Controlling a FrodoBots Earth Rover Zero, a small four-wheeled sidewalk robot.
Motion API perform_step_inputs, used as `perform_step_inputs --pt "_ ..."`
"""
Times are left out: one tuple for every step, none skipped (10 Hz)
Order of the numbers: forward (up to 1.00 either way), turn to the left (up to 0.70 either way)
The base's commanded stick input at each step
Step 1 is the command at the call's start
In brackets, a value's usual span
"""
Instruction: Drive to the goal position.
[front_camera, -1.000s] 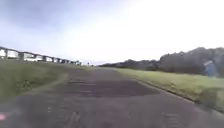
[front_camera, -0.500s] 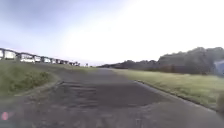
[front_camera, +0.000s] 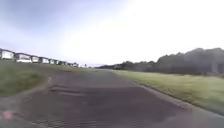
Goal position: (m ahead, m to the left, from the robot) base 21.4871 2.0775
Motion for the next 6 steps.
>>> perform_step_inputs --pt "1.0 0.0" --pt "1.0 0.0" --pt "1.0 0.0" --pt "1.0 0.0" --pt "1.0 0.0" --pt "1.0 0.0"
